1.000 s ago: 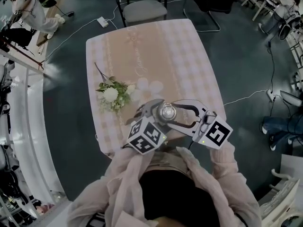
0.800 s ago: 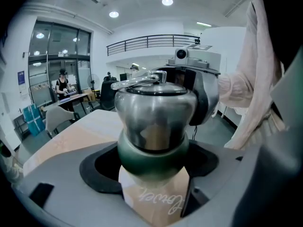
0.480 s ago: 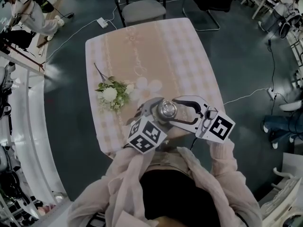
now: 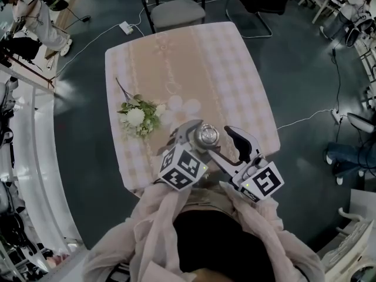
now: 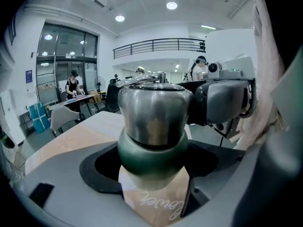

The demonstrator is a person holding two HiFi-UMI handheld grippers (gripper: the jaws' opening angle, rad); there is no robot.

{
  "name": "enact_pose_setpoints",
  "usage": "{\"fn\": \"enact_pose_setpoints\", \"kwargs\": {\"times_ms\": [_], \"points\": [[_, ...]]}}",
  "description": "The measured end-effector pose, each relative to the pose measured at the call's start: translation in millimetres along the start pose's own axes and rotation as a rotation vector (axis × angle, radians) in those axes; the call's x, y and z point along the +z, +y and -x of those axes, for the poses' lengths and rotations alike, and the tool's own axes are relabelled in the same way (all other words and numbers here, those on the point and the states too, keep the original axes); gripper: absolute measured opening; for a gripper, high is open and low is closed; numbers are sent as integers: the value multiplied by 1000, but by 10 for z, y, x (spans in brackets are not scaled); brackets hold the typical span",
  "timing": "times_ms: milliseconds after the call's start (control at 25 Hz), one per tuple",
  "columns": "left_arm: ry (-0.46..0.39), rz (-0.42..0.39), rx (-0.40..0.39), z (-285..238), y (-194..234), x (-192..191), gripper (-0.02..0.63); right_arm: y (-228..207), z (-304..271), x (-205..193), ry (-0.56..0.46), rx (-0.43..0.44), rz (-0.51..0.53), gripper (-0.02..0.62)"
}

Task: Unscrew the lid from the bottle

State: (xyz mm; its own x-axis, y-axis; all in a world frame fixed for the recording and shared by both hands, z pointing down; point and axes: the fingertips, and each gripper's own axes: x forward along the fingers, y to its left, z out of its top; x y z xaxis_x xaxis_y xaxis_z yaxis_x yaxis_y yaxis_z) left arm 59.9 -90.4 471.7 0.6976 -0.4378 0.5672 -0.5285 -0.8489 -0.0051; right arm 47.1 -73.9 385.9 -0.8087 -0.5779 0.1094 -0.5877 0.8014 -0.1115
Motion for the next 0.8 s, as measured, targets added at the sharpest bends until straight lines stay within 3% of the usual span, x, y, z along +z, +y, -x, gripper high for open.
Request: {"fn": "enact_pose_setpoints", "kwargs": {"times_ms": [520, 800], "points": [[43, -62, -7, -44, -117, -28, 400, 83, -40, -72, 80, -68, 10, 252], [37, -66, -23, -28, -135, -26, 400, 127, -43, -68, 92, 3, 67, 242]]}}
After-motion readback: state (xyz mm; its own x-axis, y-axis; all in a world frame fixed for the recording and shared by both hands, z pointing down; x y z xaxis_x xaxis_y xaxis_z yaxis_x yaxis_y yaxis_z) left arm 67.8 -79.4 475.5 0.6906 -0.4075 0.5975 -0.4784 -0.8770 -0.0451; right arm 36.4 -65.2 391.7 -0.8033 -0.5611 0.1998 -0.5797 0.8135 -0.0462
